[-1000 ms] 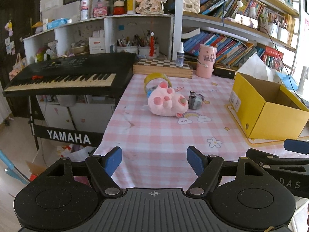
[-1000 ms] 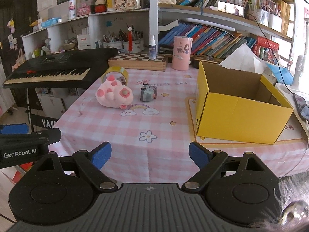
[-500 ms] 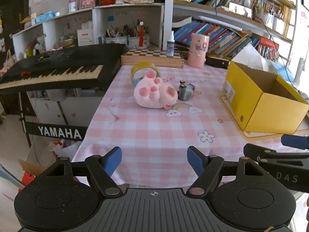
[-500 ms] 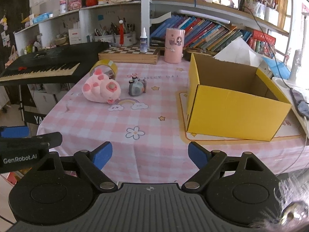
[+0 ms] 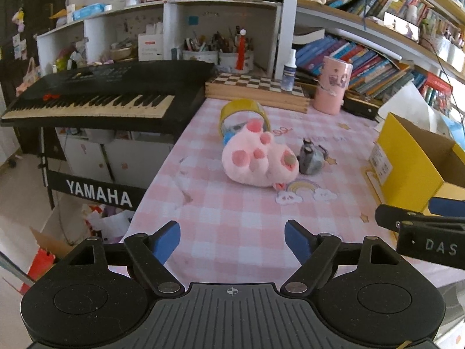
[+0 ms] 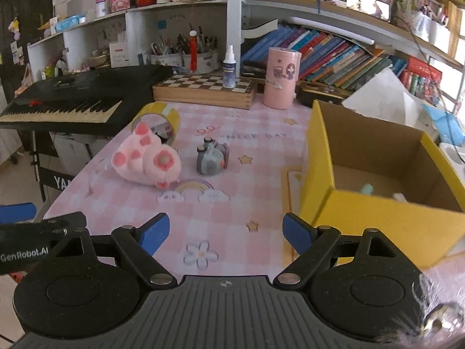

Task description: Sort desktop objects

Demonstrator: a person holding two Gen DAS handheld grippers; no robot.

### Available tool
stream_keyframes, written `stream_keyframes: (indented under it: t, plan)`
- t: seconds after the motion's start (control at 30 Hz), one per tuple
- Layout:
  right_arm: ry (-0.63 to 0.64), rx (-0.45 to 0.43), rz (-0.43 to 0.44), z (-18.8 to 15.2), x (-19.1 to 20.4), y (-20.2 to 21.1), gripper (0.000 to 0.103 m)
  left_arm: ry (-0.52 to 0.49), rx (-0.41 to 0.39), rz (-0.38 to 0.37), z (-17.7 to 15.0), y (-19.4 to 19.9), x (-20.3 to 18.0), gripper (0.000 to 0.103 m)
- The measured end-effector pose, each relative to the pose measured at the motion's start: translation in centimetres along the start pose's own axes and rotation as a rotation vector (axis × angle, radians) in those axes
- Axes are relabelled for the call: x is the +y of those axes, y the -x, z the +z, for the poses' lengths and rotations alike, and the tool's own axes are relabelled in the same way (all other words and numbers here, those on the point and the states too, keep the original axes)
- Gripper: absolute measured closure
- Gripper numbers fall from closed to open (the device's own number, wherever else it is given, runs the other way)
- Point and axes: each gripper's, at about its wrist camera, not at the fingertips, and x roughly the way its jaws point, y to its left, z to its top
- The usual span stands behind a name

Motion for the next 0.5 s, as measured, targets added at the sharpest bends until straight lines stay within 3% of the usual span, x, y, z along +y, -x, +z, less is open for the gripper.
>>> stream_keyframes:
  t: [0.5]
  plan:
    - [-0.021, -0.025, 0.058, 4.2, -1.5, -5.1, 0.018, 0.051, -0.016, 0.057, 3.6, -4.0, 0.1, 0.021]
